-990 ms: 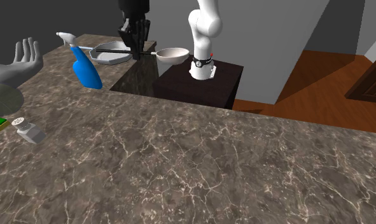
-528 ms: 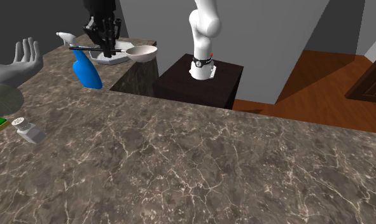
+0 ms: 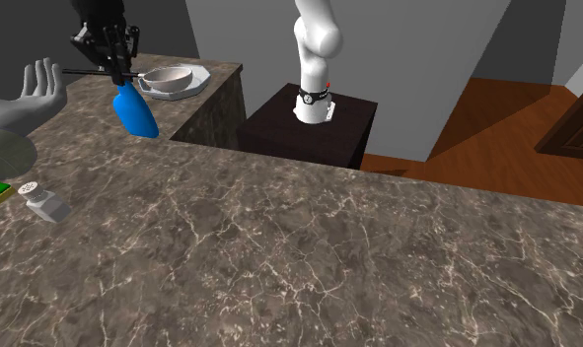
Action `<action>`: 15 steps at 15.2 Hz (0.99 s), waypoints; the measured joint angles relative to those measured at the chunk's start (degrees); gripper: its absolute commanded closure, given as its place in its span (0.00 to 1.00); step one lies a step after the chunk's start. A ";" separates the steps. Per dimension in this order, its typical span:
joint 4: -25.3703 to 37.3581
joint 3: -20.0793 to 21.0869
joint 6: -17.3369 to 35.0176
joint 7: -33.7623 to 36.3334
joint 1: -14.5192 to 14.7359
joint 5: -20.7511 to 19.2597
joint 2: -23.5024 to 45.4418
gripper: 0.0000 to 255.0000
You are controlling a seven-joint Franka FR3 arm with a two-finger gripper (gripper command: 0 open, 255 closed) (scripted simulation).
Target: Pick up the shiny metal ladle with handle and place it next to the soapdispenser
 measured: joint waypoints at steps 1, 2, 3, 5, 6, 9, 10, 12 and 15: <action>2.95 -0.43 -0.87 -0.62 0.16 -0.94 2.29 1.00; 4.43 -0.81 -1.23 -1.46 -0.12 -1.28 3.45 1.00; 5.91 -1.22 -1.61 -2.52 -0.54 -1.53 4.52 1.00; 11.60 -2.04 -3.66 -4.22 -0.37 -2.73 8.25 1.00; 14.99 -2.44 -4.87 -4.79 0.10 -3.50 10.52 1.00; 24.47 -3.73 -8.02 -7.34 1.00 -5.21 16.80 1.00; 29.23 -4.32 -9.73 -8.76 1.39 -5.84 19.69 1.00; 31.22 -4.73 -9.97 -9.50 1.45 -6.23 21.47 1.00; 27.93 -4.64 -7.44 -9.39 0.56 -6.04 20.80 1.00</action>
